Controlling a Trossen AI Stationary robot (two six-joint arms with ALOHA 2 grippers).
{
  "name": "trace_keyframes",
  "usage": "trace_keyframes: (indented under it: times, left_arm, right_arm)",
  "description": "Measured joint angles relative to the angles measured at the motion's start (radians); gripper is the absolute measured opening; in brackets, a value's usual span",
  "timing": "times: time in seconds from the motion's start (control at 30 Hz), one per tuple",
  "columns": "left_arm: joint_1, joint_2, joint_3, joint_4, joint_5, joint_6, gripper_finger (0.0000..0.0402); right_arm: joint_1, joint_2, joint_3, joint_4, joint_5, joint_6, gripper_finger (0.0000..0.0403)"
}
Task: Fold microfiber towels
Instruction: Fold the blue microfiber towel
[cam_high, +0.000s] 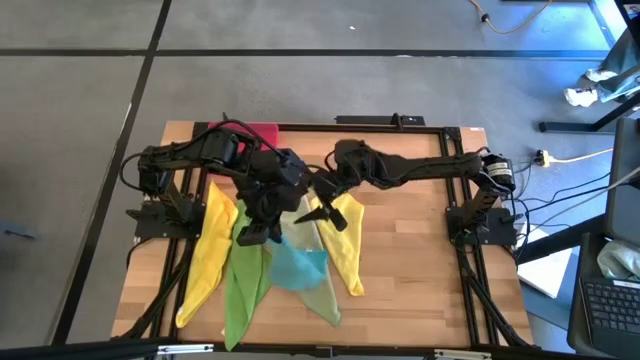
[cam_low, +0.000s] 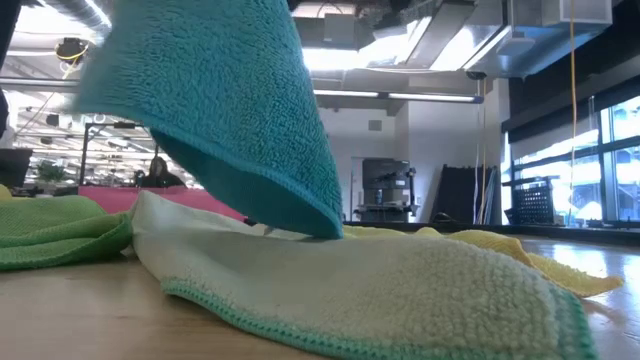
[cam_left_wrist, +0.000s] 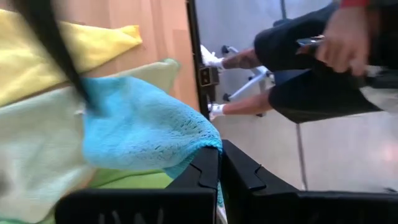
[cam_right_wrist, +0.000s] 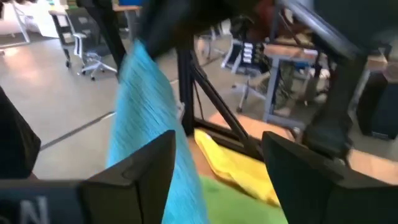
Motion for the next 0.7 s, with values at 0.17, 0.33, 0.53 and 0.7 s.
trace_keyframes:
  times: [0.17, 0.33, 0.53, 0.7]
  left_arm:
    - [0.034, 0.0, 0.0, -0.001, -0.051, -0.001, 0.0]
    - [0.067, 0.0, 0.0, 0.029, -0.048, 0.005, 0.0]
    - [0.08, 0.0, 0.018, 0.146, -0.04, 0.005, 0.0]
    - [0.084, 0.0, 0.023, 0.108, -0.039, 0.005, 0.0]
  right_arm:
    - [0.048, -0.001, 0.0, 0.034, 0.031, 0.026, 0.0245]
    - [0.083, 0.0, 0.0, 0.034, 0.047, 0.019, 0.0245]
    - [0.085, 0.0, 0.0, -0.03, 0.175, -0.006, 0.0239]
    - [0.055, -0.005, 0.0, -0.167, 0.121, 0.02, 0.0201]
